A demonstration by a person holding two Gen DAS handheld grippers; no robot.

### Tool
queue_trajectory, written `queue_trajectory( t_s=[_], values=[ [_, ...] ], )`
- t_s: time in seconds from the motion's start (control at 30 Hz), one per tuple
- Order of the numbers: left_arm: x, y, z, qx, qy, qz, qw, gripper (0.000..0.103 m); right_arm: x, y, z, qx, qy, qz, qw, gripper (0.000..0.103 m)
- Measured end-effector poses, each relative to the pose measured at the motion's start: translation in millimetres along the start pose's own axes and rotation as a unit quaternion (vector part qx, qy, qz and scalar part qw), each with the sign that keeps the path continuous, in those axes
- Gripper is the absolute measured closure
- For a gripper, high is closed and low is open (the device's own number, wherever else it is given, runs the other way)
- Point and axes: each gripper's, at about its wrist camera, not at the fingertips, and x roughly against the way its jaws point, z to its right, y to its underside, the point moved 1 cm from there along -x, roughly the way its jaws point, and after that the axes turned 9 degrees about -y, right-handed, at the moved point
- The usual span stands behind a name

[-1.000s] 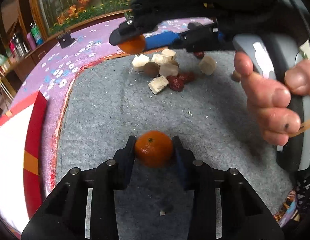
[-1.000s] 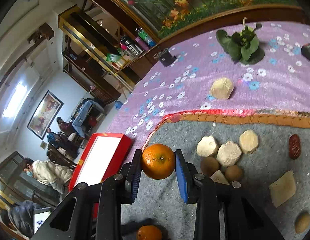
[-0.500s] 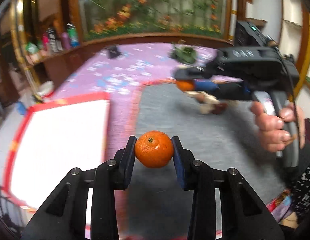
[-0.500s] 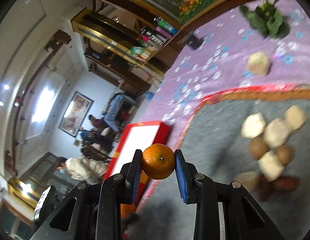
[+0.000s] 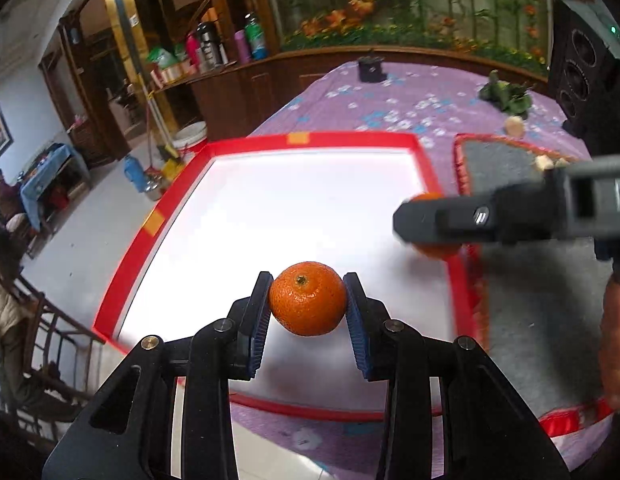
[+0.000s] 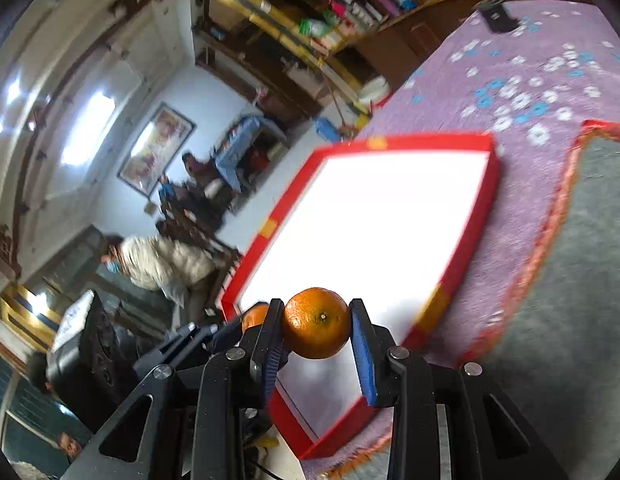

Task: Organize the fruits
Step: 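Carry both oranges over the white tray and open both grippers to drop them, then grasp a white cube with the right gripper while the left gripper grasps a beige chunk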

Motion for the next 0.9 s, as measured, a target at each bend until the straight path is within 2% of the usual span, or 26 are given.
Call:
queue_trajectory(
  t_s=[0.13, 0.2, 0.23, 0.37, 0.43, 0.57, 0.77, 0.83, 0.9],
  values=[
    [-4, 6, -2, -0.001, -0.009, -0.013, 0.9999, 0.067, -23, 3, -6, 0.015, 0.054, -0.022, 0.998, 0.070],
    [-6, 7, -2, -0.002, -0.017, -0.014, 0.9997, 0.066, -22, 2, -8, 0.019, 0.056, -0.023, 0.998, 0.068],
    [-6, 5, -2, -0.003, -0.023, -0.013, 0.9997, 0.063, -17, 1, -10, 0.023, 0.053, -0.014, 0.998, 0.066],
    [5, 2, -1, -0.002, -0.042, 0.013, 0.9991, 0.043, 17, 3, -13, 0.036, 0.040, 0.034, 0.998, 0.058],
    [14, -1, 4, -0.008, -0.038, 0.030, 0.9988, 0.040, 41, 7, -10, 0.038, 0.048, 0.061, 0.996, 0.055],
    [29, -6, 23, -0.030, -0.014, 0.055, 0.9979, 0.037, 91, 21, 6, 0.032, 0.098, 0.098, 0.990, 0.054],
    [43, -11, 71, -0.089, 0.040, 0.070, 0.9928, 0.036, 191, 57, 56, -0.021, 0.193, 0.157, 0.968, 0.054],
    [42, -15, 89, -0.106, 0.063, 0.063, 0.9903, 0.036, 225, 66, 69, -0.037, 0.232, 0.181, 0.955, 0.053],
    [40, -25, 107, -0.122, 0.084, 0.056, 0.9874, 0.036, 248, 69, 79, -0.035, 0.279, 0.187, 0.941, 0.053]
  ],
)
